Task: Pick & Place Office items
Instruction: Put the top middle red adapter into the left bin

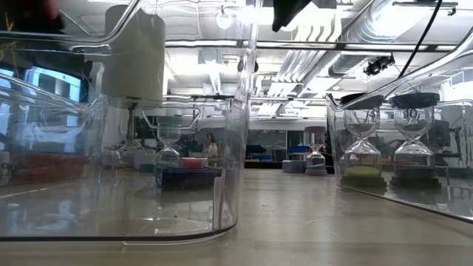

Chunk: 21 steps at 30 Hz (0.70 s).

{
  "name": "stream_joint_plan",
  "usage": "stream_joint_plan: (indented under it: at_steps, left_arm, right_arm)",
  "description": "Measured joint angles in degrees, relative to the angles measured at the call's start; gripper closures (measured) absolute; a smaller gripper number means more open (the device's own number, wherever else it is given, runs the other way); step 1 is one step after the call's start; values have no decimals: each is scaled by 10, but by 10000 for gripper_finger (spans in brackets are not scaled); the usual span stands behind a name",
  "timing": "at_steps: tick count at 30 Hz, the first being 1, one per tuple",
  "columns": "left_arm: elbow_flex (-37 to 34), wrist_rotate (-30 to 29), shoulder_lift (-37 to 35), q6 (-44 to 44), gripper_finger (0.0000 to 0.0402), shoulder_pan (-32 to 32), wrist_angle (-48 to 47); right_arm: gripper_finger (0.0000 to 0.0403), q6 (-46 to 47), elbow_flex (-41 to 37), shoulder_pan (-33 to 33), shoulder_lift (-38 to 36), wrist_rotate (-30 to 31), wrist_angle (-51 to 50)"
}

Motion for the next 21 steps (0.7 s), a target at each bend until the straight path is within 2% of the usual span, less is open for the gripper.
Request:
stream_joint_plan:
  at_steps: [5,8,21]
  left_arm:
    - [0,-14,32,-121,289,-33,-135]
    - [0,-31,51,-153,287,-41,-172]
    - [-2,-61,140,-94,270,-33,-188]
  right_arm:
    - [229,1,0,13,0,-9,50]
    - [229,0,0,22,0,-14,84]
    - [229,-1,0,59,0,-26,155]
